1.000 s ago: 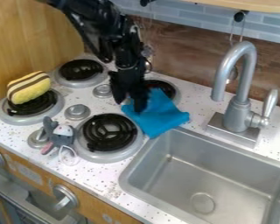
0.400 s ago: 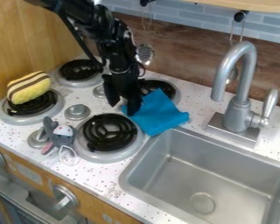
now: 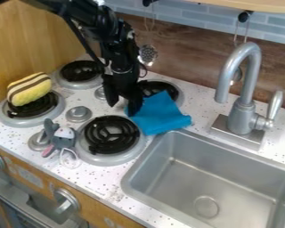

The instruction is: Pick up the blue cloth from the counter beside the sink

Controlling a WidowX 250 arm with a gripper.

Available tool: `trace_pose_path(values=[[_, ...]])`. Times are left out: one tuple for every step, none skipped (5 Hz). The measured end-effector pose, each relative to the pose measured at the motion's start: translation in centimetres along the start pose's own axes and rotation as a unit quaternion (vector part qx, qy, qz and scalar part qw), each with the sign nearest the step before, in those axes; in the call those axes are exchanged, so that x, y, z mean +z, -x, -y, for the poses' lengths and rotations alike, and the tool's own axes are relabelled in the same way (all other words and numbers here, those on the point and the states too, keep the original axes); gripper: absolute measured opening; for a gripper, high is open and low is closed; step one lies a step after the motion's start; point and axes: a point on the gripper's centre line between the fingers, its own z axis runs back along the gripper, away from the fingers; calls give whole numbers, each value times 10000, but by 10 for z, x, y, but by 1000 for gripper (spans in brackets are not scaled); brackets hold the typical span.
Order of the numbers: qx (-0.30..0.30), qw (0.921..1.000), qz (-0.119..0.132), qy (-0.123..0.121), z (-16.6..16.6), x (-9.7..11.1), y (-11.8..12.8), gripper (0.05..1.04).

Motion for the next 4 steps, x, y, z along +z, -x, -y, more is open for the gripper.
trace_pose_path(values=[[232, 9995, -113, -182, -8, -8, -4, 1001], [370, 9984, -203, -371, -17, -10, -6, 1001], [525, 9970, -244, -511, -28, -11, -6, 1001], [609, 9957, -300, -628, -36, -11, -8, 1001]])
